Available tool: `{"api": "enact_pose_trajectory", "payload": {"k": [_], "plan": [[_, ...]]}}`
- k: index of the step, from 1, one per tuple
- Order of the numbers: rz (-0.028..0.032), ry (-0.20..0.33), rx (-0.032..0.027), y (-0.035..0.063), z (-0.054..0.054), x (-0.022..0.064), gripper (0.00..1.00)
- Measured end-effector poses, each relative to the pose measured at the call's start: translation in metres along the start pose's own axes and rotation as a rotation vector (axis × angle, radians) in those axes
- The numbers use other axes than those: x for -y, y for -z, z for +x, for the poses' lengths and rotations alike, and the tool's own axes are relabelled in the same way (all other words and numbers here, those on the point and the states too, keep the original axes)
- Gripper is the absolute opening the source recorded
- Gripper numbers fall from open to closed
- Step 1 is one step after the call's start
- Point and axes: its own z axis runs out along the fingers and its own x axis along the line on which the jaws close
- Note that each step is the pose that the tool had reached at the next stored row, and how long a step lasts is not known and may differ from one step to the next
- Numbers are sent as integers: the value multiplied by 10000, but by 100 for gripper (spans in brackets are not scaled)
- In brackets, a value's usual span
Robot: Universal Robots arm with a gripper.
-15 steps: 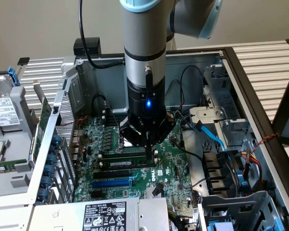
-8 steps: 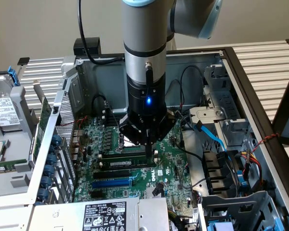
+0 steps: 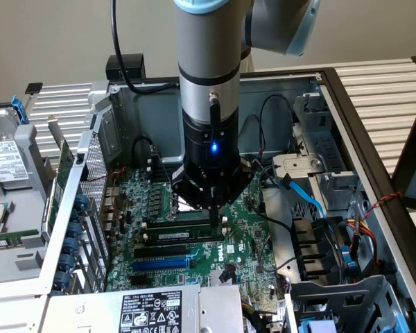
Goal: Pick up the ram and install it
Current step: 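Press down the ram until it locks into place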
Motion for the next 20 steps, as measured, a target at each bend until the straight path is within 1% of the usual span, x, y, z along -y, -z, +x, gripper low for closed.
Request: {"api": "enact_pose_trajectory", "payload": {"k": [3,6,15,20], "plan": [[-6,-31,1,-6,1,12,10],[-37,-54,2,-16,-1,13,10],[-38,-85,1,-23,-15,3,10],[-40,-96,3,-47,-15,3,10]]}}
